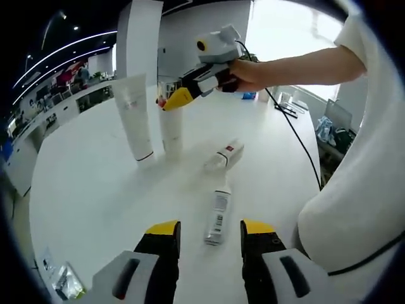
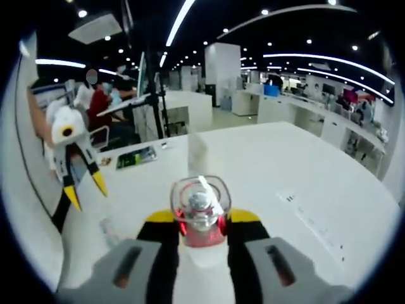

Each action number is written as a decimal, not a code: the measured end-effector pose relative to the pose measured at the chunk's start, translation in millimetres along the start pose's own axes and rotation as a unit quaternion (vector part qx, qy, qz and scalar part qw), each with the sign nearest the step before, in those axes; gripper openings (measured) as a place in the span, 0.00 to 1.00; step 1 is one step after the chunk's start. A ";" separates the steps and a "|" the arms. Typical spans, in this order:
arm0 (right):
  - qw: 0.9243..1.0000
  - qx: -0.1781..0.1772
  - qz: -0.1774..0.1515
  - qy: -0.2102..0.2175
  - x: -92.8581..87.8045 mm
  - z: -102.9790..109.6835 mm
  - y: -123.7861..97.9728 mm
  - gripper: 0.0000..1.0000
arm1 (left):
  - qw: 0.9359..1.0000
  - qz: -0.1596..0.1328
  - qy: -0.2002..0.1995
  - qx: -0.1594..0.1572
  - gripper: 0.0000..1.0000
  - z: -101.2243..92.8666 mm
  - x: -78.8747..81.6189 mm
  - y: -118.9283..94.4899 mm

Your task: Arrange the skincare products in the storage area until every visible bottle or jar stands upright without overlapping.

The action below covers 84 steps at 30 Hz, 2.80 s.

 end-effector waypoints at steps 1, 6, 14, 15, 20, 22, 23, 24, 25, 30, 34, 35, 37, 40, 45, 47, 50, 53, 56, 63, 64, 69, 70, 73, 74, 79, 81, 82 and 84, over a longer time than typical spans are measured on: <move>1.000 0.001 0.000 0.000 0.3 -0.4 0.4 0.26 | 1.000 0.001 0.000 0.000 0.38 0.1 -0.2 -0.1; 1.000 0.010 0.002 -0.011 0.5 -2.0 3.6 0.26 | 1.000 0.004 0.001 -0.002 0.38 0.0 -1.6 0.4; 1.000 0.023 0.002 -0.014 1.1 -4.6 5.7 0.26 | 1.000 0.005 0.003 -0.004 0.39 0.4 -2.6 1.0; 1.000 0.023 0.001 -0.015 1.6 -4.8 5.7 0.26 | 1.000 0.004 0.002 -0.003 0.39 1.0 -2.7 0.6; 0.999 0.025 0.000 -0.023 3.1 -11.6 10.5 0.26 | 1.000 0.001 -0.003 0.001 0.39 4.7 -4.0 -1.0; 0.999 0.027 -0.001 -0.027 4.0 -12.2 11.5 0.26 | 1.000 0.001 -0.004 0.002 0.39 5.1 -4.4 -1.2; 0.999 0.028 -0.001 -0.029 4.5 -12.5 12.0 0.26 | 1.000 0.001 -0.004 0.002 0.39 5.3 -4.8 -1.4; 0.999 0.034 -0.002 -0.036 5.4 -11.9 13.1 0.26 | 1.000 0.001 -0.005 0.003 0.39 5.3 -5.3 -1.4; 0.999 0.037 -0.003 -0.038 6.0 -11.9 13.8 0.26 | 1.000 0.002 -0.006 0.002 0.39 5.2 -5.7 -1.5; 0.998 0.049 -0.011 -0.049 8.3 -10.1 14.8 0.27 | 1.000 0.001 -0.011 0.004 0.39 5.5 -8.2 -2.0; 0.997 0.057 -0.025 -0.049 5.4 -12.6 14.5 0.27 | 1.000 0.002 -0.015 0.004 0.38 5.8 -9.7 -1.2; 0.997 0.057 -0.026 -0.049 4.6 -14.1 14.4 0.27 | 1.000 0.003 -0.015 0.004 0.38 5.7 -10.2 -1.0; 0.996 0.063 -0.032 -0.046 2.3 -17.6 14.3 0.27 | 1.000 0.002 -0.017 0.004 0.38 6.0 -10.8 -0.6; 0.996 0.068 -0.037 -0.046 1.7 -17.9 13.1 0.28 | 0.999 -0.009 -0.032 0.005 0.38 6.7 -10.0 -0.5; 0.996 0.076 -0.043 -0.025 2.4 -17.9 13.9 0.30 | 0.999 -0.010 -0.034 0.003 0.38 5.6 -9.5 2.1; 0.996 0.077 -0.043 -0.022 2.4 -17.2 13.3 0.32 | 0.999 -0.010 -0.033 0.001 0.38 5.7 -8.4 2.4; 0.997 0.071 -0.028 -0.017 -2.0 -16.1 13.1 0.35 | 0.999 -0.016 -0.037 -0.001 0.38 7.0 -6.4 2.9; 0.998 0.066 -0.008 -0.016 -10.2 -16.0 13.9 0.36 | 0.999 -0.015 -0.035 -0.003 0.38 7.6 -5.2 4.1; 0.998 0.061 0.024 -0.019 -18.6 -15.0 17.2 0.37 | 0.999 -0.014 -0.032 -0.005 0.38 7.3 -4.8 4.1; 0.998 0.054 0.021 -0.003 -23.4 -19.5 30.0 0.32 | 1.000 -0.004 -0.030 -0.006 0.38 7.2 -9.2 1.5; 0.998 0.053 0.020 -0.006 -23.1 -18.8 31.1 0.31 | 1.000 -0.004 -0.031 -0.005 0.38 7.5 -9.9 1.2; 0.998 0.057 0.013 -0.024 -22.0 -18.3 33.4 0.27 | 0.999 -0.003 -0.035 -0.003 0.38 9.1 -11.6 -1.9; 0.998 0.060 0.013 -0.029 -21.9 -19.0 33.3 0.27 | 0.999 -0.003 -0.036 -0.003 0.38 9.3 -11.8 -2.0; 0.997 0.072 0.015 -0.035 -22.4 -21.4 33.5 0.27 | 0.999 -0.002 -0.037 -0.002 0.38 9.2 -11.8 -2.0; 0.996 0.081 0.017 -0.045 -22.2 -21.7 33.9 0.27 | 0.999 -0.002 -0.038 -0.003 0.38 8.7 -11.6 -1.7; 0.994 0.095 0.011 -0.055 -22.1 -21.9 34.1 0.27 | 0.999 -0.001 -0.039 -0.006 0.38 6.1 -10.1 0.2; 0.993 0.097 0.009 -0.059 -21.9 -22.2 34.5 0.27 | 0.999 0.000 -0.038 -0.008 0.38 4.7 -9.8 1.0; 0.993 0.098 0.009 -0.060 -21.9 -22.3 34.5 0.27 | 0.999 0.001 -0.038 -0.009 0.38 4.5 -9.8 1.1; 0.993 0.099 0.009 -0.058 -21.8 -22.4 34.6 0.27 | 0.999 0.003 -0.036 -0.010 0.38 3.8 -10.2 2.0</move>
Point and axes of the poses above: the point that each gripper's makers call its tool centre point, and the gripper's own axes: y roughly forward along the fingers, z roughly to its left, x roughly out of its top, the point moved 10 cm from there along -y, roughly backward along the fingers, and after that the axes turned 10 degrees about z, right-handed, at the moved point
